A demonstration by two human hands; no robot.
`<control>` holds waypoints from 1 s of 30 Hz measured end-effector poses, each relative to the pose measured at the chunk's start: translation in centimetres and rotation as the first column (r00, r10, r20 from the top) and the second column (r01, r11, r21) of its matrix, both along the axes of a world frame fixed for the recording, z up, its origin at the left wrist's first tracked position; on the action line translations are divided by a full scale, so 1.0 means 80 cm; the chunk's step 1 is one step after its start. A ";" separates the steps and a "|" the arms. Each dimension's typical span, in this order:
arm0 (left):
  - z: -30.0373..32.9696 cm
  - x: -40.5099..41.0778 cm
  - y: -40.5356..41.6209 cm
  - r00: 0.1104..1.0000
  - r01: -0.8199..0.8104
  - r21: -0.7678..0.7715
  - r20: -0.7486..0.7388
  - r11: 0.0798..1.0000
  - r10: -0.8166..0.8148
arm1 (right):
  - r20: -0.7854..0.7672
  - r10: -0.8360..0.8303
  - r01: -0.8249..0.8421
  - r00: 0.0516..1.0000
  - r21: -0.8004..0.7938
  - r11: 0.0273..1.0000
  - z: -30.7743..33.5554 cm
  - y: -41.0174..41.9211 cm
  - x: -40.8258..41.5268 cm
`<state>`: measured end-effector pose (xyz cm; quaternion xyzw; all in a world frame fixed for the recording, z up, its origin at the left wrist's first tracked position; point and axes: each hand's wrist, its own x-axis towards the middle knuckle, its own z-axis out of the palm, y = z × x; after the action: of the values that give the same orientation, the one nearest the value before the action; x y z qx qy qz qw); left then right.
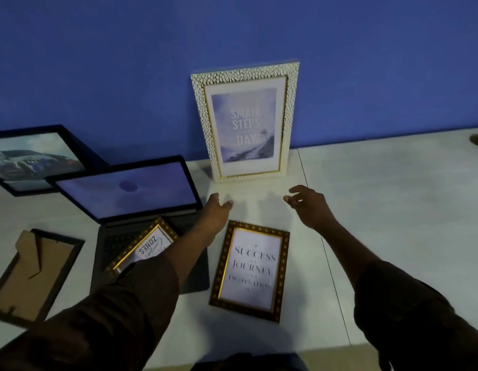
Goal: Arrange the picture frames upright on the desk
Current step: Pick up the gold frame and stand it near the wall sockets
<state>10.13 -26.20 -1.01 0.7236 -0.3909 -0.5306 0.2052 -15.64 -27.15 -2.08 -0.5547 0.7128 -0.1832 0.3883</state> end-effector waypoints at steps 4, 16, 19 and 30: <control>-0.039 0.007 0.072 0.998 0.065 0.125 0.008 0.990 -0.067 | -0.038 -0.035 0.038 0.999 0.084 0.996 -0.026 0.092 0.019; -0.072 0.049 0.178 0.984 0.154 0.232 -0.119 0.960 -0.129 | -0.089 -0.214 0.231 0.973 0.311 0.922 -0.067 0.240 0.082; -0.068 0.044 0.176 0.980 0.126 0.240 -0.180 0.962 -0.083 | -0.103 -0.236 0.256 0.966 0.282 0.925 -0.068 0.239 0.089; -0.038 0.042 0.199 0.973 0.014 0.264 -0.227 0.964 0.048 | -0.035 -0.225 0.227 0.974 0.237 0.945 -0.057 0.246 0.082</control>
<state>13.51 -10.30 -4.05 0.6811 -0.2838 -0.6568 0.1557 -9.06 -7.48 -6.61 -0.4190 0.7900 -0.1369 0.4261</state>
